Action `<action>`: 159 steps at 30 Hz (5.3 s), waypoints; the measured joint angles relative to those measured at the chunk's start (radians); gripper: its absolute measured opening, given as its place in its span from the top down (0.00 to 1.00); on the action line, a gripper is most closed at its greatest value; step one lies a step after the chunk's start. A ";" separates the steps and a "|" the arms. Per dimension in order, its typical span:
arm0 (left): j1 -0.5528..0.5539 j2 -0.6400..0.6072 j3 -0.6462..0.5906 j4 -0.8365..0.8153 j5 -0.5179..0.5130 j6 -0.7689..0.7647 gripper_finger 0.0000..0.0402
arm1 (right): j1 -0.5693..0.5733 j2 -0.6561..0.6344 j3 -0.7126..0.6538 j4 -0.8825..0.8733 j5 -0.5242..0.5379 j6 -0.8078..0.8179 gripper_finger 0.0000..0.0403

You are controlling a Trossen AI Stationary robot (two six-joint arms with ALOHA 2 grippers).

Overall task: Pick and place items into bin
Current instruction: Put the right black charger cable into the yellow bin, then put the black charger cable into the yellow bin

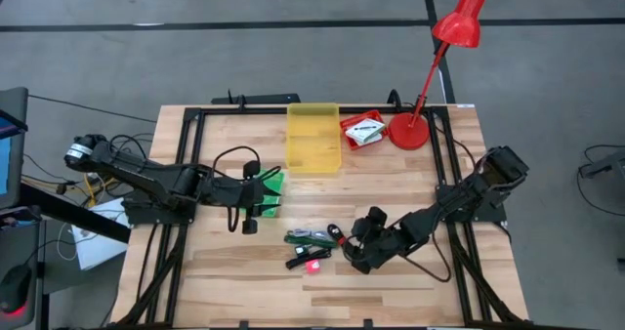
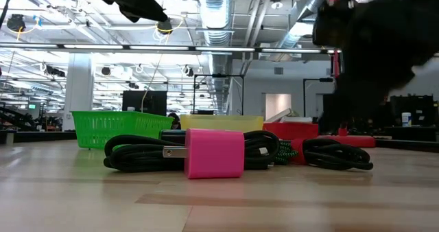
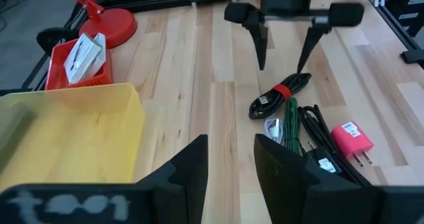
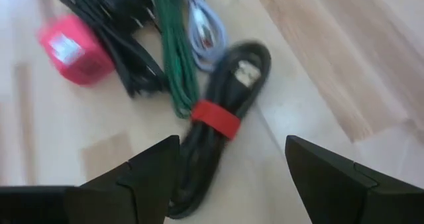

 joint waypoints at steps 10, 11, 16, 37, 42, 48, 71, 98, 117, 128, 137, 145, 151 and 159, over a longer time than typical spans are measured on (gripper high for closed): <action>0.000 0.000 0.000 -0.011 0.001 0.000 0.72 | -0.008 0.109 0.004 0.030 -0.027 0.023 0.33; 0.000 0.000 0.000 -0.014 0.001 0.000 0.72 | -0.010 0.110 0.004 0.028 -0.028 0.023 0.33; 0.000 0.000 0.000 -0.016 0.002 0.000 0.72 | -0.018 0.105 0.003 0.017 -0.045 0.021 0.33; 0.000 0.000 0.000 -0.015 0.002 0.009 0.72 | -0.101 0.115 0.142 -0.321 0.025 0.017 0.92; 0.000 0.000 0.000 -0.015 0.002 -0.001 0.72 | -0.159 0.112 0.284 -0.497 0.119 -0.110 0.93; 0.000 0.000 0.000 -0.015 0.002 0.013 0.72 | -0.292 0.111 0.459 -0.618 0.189 -0.328 0.92; 0.000 0.000 0.000 -0.015 0.002 -0.002 0.72 | -0.825 0.109 0.634 -0.488 -0.083 -0.855 0.87; 0.000 0.000 0.000 -0.015 0.001 -0.001 0.72 | -0.585 0.108 0.634 -0.656 -0.415 -0.979 0.47; 0.000 0.000 0.000 -0.015 0.002 0.003 0.72 | -0.253 0.108 0.455 -0.324 -0.415 -0.813 0.49; 0.000 0.000 0.000 -0.016 0.001 0.012 0.72 | -0.214 0.234 0.451 -0.248 -0.410 -0.786 0.49; 0.000 0.000 0.000 -0.015 0.001 0.008 0.72 | -0.202 0.265 0.451 -0.228 -0.418 -0.767 0.49; 0.000 0.000 0.000 -0.016 0.001 0.008 0.72 | -0.201 0.265 0.451 -0.191 -0.419 -0.760 0.49; 0.000 0.000 0.000 -0.016 0.001 0.008 0.72 | -0.195 0.265 0.451 -0.183 -0.423 -0.749 0.49; 0.000 0.000 0.000 -0.016 0.002 0.009 0.72 | -0.166 0.265 0.451 -0.168 -0.429 -0.733 0.49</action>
